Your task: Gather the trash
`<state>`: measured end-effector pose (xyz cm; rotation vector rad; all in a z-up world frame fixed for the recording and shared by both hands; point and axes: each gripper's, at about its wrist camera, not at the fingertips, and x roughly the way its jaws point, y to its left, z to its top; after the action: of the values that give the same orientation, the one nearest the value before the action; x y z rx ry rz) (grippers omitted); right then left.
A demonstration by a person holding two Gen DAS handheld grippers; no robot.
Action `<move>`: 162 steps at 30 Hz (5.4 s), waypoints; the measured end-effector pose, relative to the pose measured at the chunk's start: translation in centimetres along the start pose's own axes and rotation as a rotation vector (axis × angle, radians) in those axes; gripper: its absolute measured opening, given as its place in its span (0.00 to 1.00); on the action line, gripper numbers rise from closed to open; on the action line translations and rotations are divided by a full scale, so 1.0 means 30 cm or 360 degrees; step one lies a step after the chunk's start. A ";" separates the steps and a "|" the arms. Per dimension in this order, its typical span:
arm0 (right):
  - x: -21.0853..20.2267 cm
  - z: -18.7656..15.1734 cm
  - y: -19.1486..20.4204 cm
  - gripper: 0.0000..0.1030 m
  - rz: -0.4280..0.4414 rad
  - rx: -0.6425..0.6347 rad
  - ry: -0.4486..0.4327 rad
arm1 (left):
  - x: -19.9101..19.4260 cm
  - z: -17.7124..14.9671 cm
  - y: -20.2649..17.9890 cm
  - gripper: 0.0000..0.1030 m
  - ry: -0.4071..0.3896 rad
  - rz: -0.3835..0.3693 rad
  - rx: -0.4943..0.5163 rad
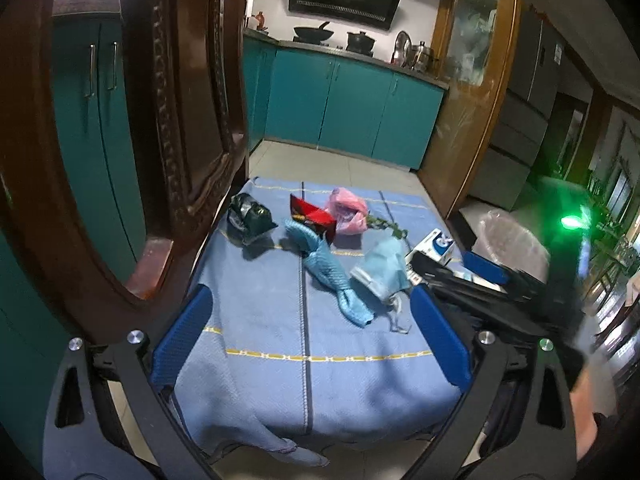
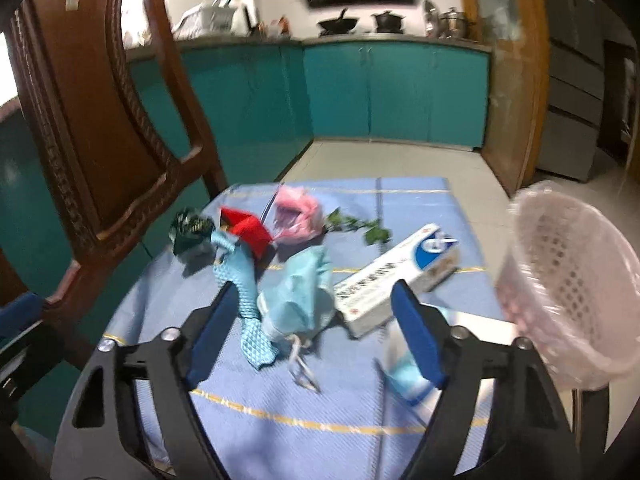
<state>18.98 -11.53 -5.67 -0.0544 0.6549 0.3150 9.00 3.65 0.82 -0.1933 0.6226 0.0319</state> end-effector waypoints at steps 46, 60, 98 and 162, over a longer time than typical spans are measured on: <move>-0.404 -0.032 -0.152 0.07 0.0152 0.0051 -0.0207 | -0.023 0.028 -0.069 0.27 0.0097 -0.0098 0.0200; -0.374 -0.047 -0.108 0.07 0.0137 0.0019 -0.0159 | 0.021 -0.015 -0.063 0.28 0.0164 -0.0161 0.0191; -0.377 -0.051 -0.099 0.07 0.0155 -0.0004 -0.0140 | 0.041 -0.019 -0.063 0.28 0.0168 -0.0154 0.0184; -0.378 -0.044 -0.167 0.86 -0.0103 0.0179 -0.0262 | 0.067 0.029 -0.057 0.93 0.0067 0.0087 0.0135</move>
<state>11.26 -19.56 -0.08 0.0572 0.5055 0.2175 11.28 2.07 0.65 -0.0948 0.6698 0.0544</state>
